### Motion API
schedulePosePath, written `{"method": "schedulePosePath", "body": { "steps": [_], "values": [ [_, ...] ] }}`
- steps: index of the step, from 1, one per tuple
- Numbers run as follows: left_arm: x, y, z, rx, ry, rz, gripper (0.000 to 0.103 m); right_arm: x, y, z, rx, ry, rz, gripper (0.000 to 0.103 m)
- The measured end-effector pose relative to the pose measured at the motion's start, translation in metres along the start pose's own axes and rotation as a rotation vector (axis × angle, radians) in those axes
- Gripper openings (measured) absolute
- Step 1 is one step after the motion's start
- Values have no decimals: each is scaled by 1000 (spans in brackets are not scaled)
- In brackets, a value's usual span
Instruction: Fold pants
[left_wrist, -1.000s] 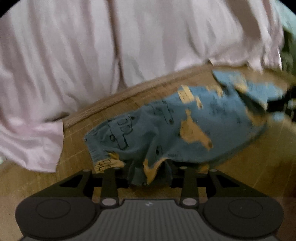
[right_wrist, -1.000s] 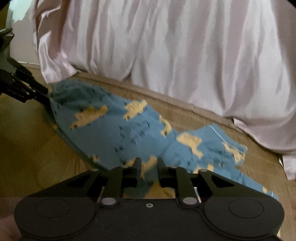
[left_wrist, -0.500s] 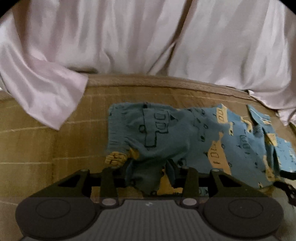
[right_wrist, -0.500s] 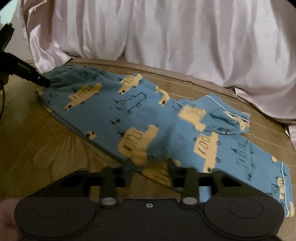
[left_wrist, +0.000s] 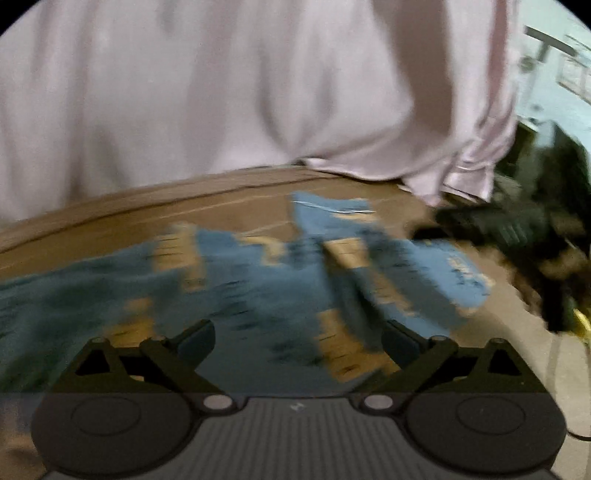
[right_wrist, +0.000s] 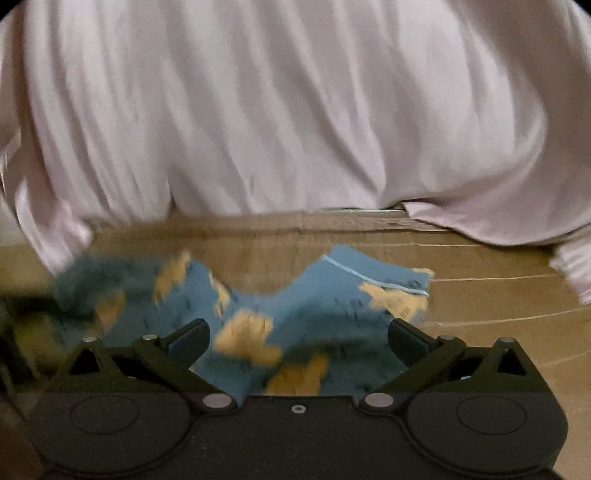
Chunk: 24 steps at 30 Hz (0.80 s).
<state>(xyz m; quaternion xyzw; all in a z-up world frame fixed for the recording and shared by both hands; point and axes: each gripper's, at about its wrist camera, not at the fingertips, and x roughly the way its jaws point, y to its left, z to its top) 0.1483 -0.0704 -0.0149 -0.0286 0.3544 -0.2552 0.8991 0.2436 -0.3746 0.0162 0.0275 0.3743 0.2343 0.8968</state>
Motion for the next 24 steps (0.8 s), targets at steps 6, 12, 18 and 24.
{"method": "schedulePosePath", "body": {
  "steps": [6,12,18,24],
  "values": [
    [44,-28,5,-82,15,-141,93,26,-41,32,147,77,86,102],
    [65,-28,-8,-224,54,-178,51,62,-39,51,131,117,66,101],
    [74,-29,-9,-245,73,-183,9,109,-11,76,65,232,-25,74],
    [74,-32,-7,-262,69,-167,4,150,5,80,23,329,-103,68]
  ]
}}
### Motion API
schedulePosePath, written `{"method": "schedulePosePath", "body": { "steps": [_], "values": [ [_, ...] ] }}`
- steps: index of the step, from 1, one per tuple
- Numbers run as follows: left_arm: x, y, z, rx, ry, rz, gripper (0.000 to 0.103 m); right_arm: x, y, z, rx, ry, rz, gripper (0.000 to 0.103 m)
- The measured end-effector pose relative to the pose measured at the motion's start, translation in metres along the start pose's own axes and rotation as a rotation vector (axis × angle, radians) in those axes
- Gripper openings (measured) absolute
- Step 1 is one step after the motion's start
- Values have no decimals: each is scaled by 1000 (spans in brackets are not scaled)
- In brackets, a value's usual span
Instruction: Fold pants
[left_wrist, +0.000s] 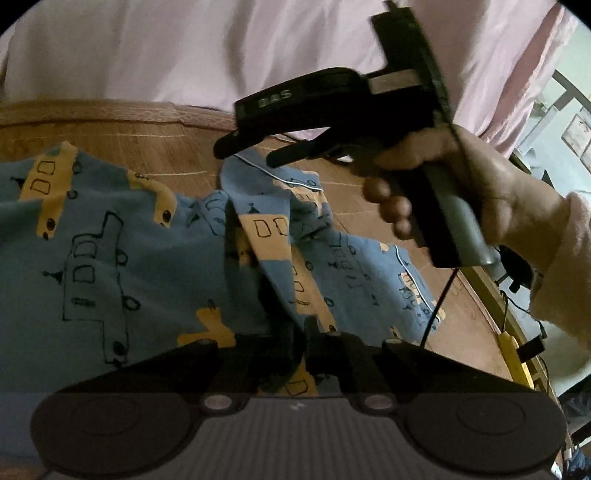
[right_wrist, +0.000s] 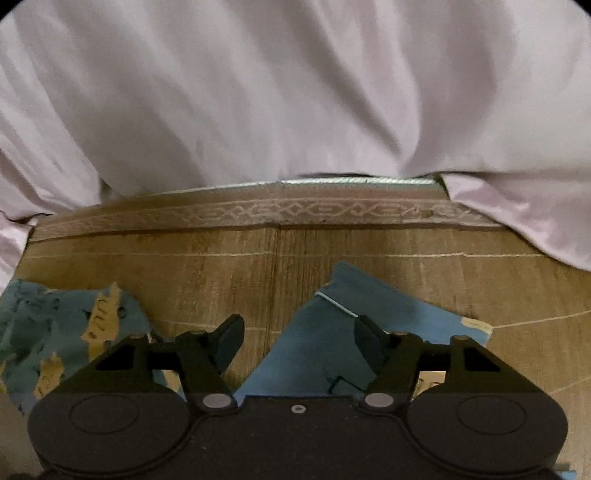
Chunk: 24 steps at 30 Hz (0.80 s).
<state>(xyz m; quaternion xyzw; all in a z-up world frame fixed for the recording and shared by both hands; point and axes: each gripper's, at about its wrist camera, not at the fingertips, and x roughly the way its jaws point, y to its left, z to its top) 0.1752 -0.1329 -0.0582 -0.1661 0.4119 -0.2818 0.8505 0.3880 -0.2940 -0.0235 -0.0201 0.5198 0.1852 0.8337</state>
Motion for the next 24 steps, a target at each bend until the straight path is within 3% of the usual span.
{"method": "schedulePosePath", "body": {
  "steps": [1,5,8,10,13,17,21,24],
  "values": [
    [0,1,-1,-9,0,3,4,4,2,0,-5,13,-12,65],
    [-3,3,-1,-31,-4,10,2,18,6,-2,-22,53,-88,38],
    [-6,6,-3,-38,-12,13,2,16,3,-5,-38,36,-89,7],
    [-5,7,-1,-45,-14,19,1,12,-1,-7,-23,25,-75,5],
    [-7,7,0,-49,-17,15,1,-10,-9,-13,1,-69,-38,4],
    [-13,-4,-1,21,-27,15,0,-65,-32,-34,121,-266,27,4],
    [-20,-24,-1,149,-22,5,0,-134,-63,-84,292,-458,18,4],
    [-20,-41,-6,281,1,15,0,-165,-82,-139,435,-498,-29,4]
  ]
}}
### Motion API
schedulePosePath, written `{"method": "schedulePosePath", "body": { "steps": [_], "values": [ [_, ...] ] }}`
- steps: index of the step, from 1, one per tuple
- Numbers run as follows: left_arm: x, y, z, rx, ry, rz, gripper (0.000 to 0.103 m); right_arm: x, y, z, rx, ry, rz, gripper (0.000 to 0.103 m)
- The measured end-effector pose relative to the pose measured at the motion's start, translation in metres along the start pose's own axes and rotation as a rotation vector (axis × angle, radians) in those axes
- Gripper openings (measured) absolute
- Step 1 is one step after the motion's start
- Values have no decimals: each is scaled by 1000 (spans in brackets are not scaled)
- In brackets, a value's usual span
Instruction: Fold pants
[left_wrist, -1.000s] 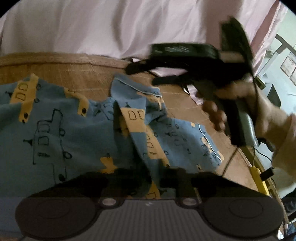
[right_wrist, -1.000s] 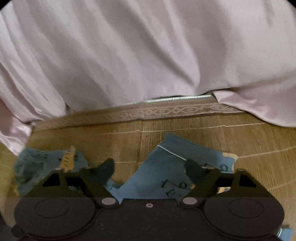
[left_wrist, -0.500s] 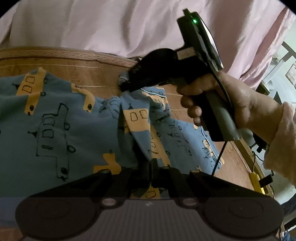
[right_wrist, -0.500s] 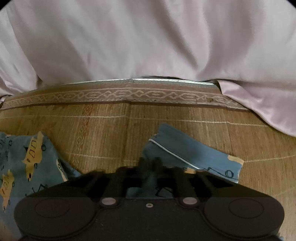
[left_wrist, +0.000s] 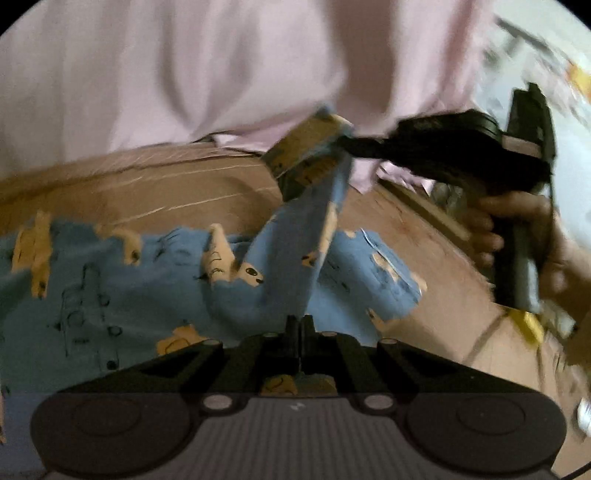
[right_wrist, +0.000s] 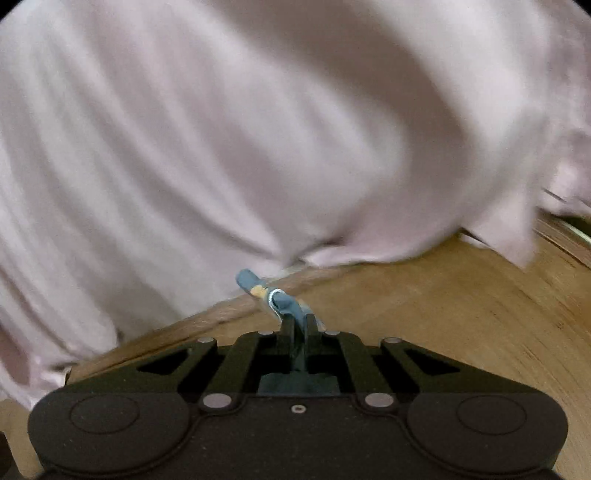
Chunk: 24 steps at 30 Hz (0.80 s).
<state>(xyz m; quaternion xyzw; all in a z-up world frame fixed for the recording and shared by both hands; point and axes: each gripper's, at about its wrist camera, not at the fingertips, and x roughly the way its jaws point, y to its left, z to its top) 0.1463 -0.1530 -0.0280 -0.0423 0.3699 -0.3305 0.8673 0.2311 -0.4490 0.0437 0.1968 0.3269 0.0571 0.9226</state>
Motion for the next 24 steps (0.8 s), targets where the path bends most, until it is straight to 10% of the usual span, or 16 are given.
{"method": "schedulePosePath", "body": {
  "steps": [9,15,24],
  "values": [
    [26,-24,-23,180,134,57,0,-47,-78,-88,247,84,-197,6],
    [30,-25,-22,173,136,71,1,-36,-79,-83,163,104,-196,33],
    [30,-23,-23,151,137,79,1,1,-88,-67,20,117,-226,39]
  ]
}}
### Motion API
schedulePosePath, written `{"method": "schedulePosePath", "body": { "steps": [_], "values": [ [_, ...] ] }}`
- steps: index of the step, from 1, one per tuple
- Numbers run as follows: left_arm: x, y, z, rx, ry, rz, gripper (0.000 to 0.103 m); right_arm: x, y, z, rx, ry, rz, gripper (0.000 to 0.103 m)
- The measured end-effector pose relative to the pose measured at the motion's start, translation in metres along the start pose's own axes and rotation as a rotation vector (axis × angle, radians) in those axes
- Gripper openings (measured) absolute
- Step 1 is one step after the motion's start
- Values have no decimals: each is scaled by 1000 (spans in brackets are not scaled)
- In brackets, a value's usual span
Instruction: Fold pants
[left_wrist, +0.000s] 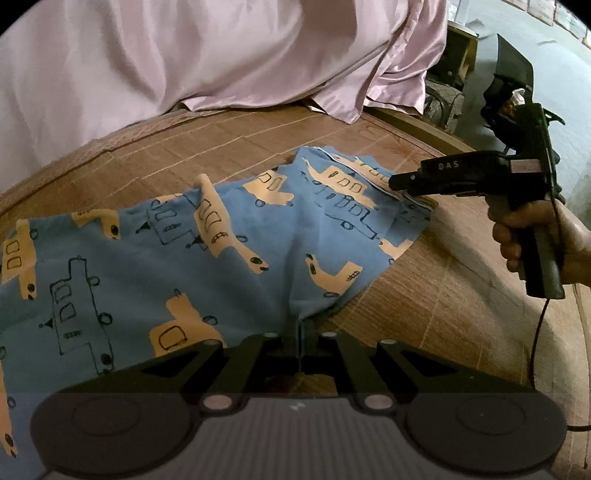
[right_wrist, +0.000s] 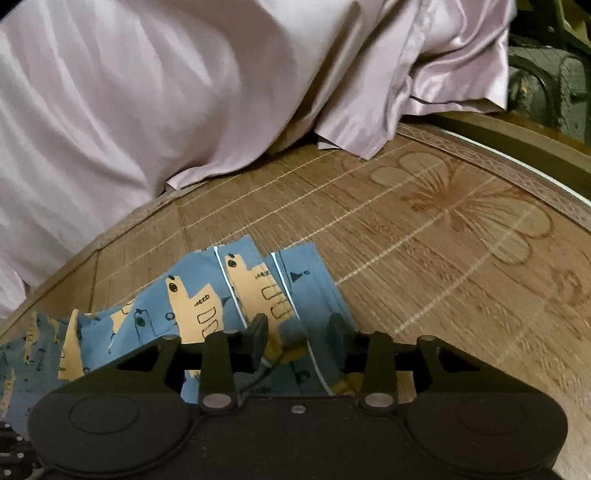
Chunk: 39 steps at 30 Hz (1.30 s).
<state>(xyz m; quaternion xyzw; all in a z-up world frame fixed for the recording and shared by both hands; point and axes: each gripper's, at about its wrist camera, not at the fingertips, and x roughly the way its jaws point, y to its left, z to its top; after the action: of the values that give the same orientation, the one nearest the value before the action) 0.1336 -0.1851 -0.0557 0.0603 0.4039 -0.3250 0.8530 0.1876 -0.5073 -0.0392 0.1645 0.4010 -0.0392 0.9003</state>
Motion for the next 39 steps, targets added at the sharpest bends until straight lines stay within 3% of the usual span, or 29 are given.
{"method": "schedulePosePath", "body": {
  "steps": [5,7,8,13,16,19,24,31,34,36,39],
  "values": [
    [0,0,0,-4,-4,0,1,2,11,1,-72,17,-5,39],
    [0,0,0,-10,-6,-1,1,2,17,0,-114,23,-26,30],
    [0,0,0,-14,-7,-1,1,2,20,0,-147,21,-45,15],
    [-1,0,2,-33,-18,3,1,-11,27,5,-193,-22,-35,10],
    [-5,-2,4,-30,-32,5,1,-39,38,8,-224,-102,-59,10],
    [-8,-4,6,-14,-46,1,1,-64,42,0,-277,-154,-136,10],
    [1,-6,4,-7,-19,-6,1,-40,16,-26,-218,-24,-194,10],
    [3,-1,1,-30,-5,-33,7,-36,22,-29,-299,-20,-240,14],
    [-3,7,0,-65,-4,-59,20,-38,28,-20,-323,-44,-226,25],
    [-10,14,1,-81,-16,-54,36,-36,33,-9,-350,-58,-182,33],
    [-23,31,3,-125,-39,-21,41,-18,45,11,-380,-22,-89,33]
  ]
}}
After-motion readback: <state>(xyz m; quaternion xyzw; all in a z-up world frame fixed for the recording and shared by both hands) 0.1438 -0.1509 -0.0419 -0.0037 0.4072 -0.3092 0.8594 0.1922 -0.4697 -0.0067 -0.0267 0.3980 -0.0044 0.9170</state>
